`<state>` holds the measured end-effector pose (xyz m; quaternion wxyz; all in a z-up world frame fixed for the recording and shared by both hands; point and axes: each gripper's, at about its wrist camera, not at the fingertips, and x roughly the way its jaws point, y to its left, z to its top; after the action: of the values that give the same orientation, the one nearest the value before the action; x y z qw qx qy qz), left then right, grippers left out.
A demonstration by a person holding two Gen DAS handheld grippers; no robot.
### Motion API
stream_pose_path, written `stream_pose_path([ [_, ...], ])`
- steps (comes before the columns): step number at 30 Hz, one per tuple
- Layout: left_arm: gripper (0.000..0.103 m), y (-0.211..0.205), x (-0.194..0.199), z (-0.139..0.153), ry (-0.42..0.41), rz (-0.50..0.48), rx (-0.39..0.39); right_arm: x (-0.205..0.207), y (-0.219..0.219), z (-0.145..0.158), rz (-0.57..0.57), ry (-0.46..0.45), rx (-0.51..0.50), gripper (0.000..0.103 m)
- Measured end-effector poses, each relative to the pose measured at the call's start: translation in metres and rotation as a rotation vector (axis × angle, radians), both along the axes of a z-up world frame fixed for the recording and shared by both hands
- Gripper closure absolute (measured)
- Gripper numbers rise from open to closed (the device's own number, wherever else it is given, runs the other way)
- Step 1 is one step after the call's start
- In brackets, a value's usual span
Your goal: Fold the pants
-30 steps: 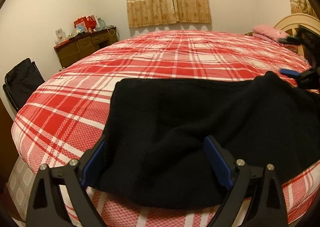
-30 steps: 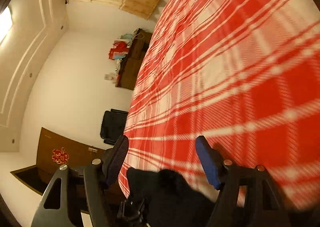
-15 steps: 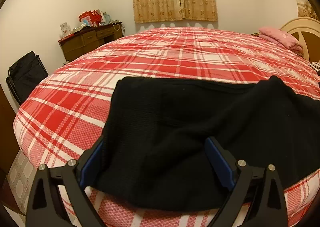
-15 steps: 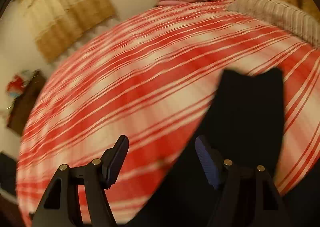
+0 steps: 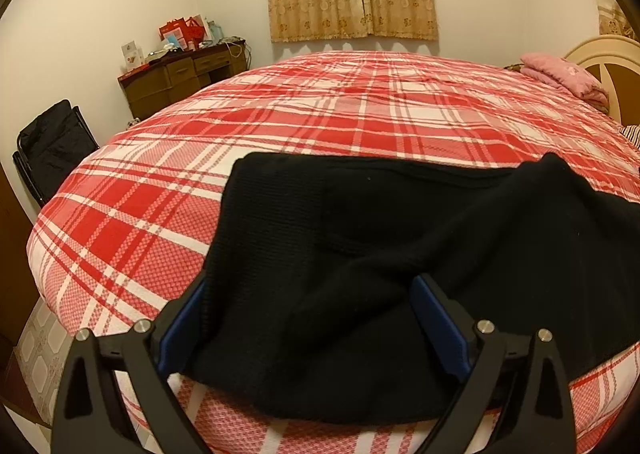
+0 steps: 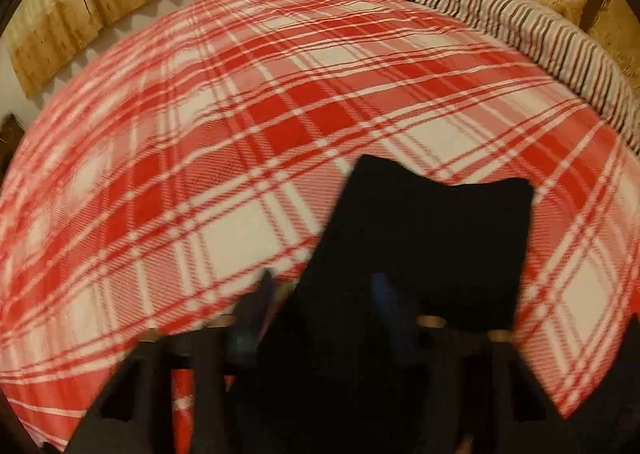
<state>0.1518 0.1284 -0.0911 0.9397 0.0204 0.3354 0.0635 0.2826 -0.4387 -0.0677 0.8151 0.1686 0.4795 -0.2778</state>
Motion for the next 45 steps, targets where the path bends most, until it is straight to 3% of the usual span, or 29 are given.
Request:
stream_pose_path([
  [2,0.004,0.000,0.000,0.000,-0.002,-0.001,-0.001,-0.007,-0.010,0.003,0.008,-0.016,0.040,0.087],
  [4,0.004,0.000,0.000,0.000,-0.001,-0.001,-0.001,-0.020,-0.021,0.009,0.013,-0.092,0.147,0.098],
  [6,0.004,0.000,0.000,0.000,-0.002,-0.001,0.000,-0.037,-0.027,0.021,0.023,-0.180,0.207,0.099],
  [10,0.003,0.000,0.000,0.000,-0.007,0.000,0.000,-0.087,-0.019,0.054,0.087,-0.341,0.196,0.099],
  [13,0.003,-0.001,0.000,0.000,-0.010,0.004,0.000,-0.124,-0.016,0.068,0.095,-0.402,0.209,0.099],
  [24,0.002,-0.002,0.001,0.000,-0.003,0.020,-0.002,-0.194,-0.026,0.063,0.030,-0.430,0.131,0.099],
  [31,0.001,-0.001,0.003,0.000,0.006,0.024,-0.001,-0.151,0.003,0.076,0.211,-0.403,0.110,0.098],
  [33,0.001,-0.001,0.003,0.000,0.006,0.024,0.000,-0.127,0.010,0.084,0.241,-0.394,0.100,0.088],
  [34,0.001,-0.001,0.003,0.000,0.006,0.023,-0.001,-0.115,0.014,0.087,0.259,-0.380,0.092,0.062],
  [35,0.001,-0.001,0.003,0.000,0.007,0.022,-0.001,-0.102,0.018,0.088,0.279,-0.358,0.075,0.027],
  [36,0.001,-0.002,0.003,0.000,0.006,0.021,-0.001,-0.087,0.025,0.091,0.309,-0.334,0.031,0.018],
  [41,0.001,-0.001,0.002,-0.001,0.001,0.015,0.001,-0.023,0.060,0.077,0.448,-0.029,-0.239,0.018],
  [45,0.000,-0.002,0.002,-0.001,-0.002,0.013,0.001,0.004,0.077,0.057,0.541,0.185,-0.414,0.018],
])
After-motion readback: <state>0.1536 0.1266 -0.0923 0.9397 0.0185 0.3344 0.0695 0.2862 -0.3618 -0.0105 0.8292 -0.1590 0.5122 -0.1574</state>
